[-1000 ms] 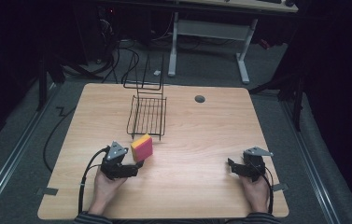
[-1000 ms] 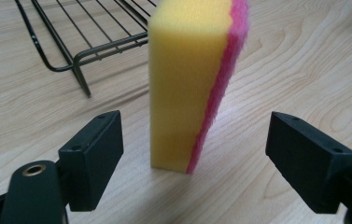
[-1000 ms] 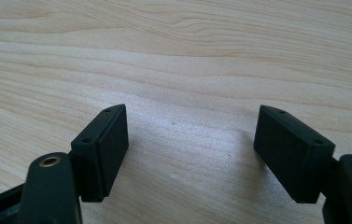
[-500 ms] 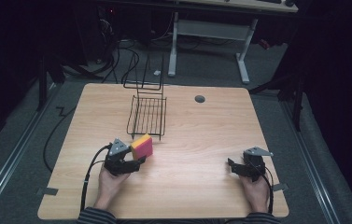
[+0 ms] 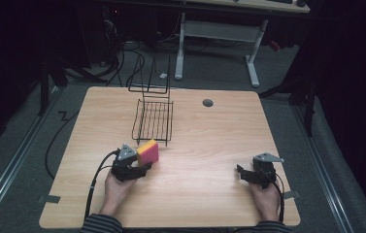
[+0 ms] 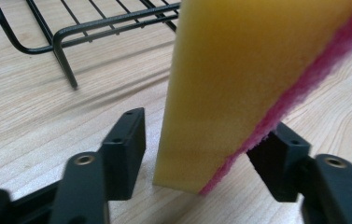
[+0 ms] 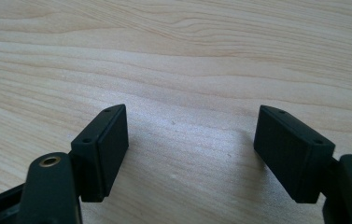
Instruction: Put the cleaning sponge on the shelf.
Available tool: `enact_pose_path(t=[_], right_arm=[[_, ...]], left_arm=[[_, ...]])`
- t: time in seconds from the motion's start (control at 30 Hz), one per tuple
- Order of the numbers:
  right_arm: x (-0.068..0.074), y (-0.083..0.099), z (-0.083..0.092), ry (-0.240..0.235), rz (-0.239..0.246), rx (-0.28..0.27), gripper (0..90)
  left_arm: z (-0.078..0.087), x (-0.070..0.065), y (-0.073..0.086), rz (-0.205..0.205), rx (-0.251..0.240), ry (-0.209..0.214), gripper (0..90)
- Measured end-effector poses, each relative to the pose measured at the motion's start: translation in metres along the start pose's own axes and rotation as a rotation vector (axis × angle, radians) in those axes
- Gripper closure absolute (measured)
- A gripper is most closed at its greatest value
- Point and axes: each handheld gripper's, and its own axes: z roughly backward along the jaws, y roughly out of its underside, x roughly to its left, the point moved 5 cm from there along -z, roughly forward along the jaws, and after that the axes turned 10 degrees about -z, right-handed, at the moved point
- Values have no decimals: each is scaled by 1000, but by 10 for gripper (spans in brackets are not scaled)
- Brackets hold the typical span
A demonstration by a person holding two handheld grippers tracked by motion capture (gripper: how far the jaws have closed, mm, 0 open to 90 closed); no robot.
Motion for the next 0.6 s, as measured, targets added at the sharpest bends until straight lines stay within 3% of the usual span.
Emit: enact_pose_path(t=[0.23, 0.6], right_arm=[[0, 0, 0, 0, 0, 0, 265], [0, 0, 0, 0, 0, 0, 265]], left_arm=[[1, -1, 0, -18, 2, -4, 576], [4, -2, -2, -24, -10, -14, 609]])
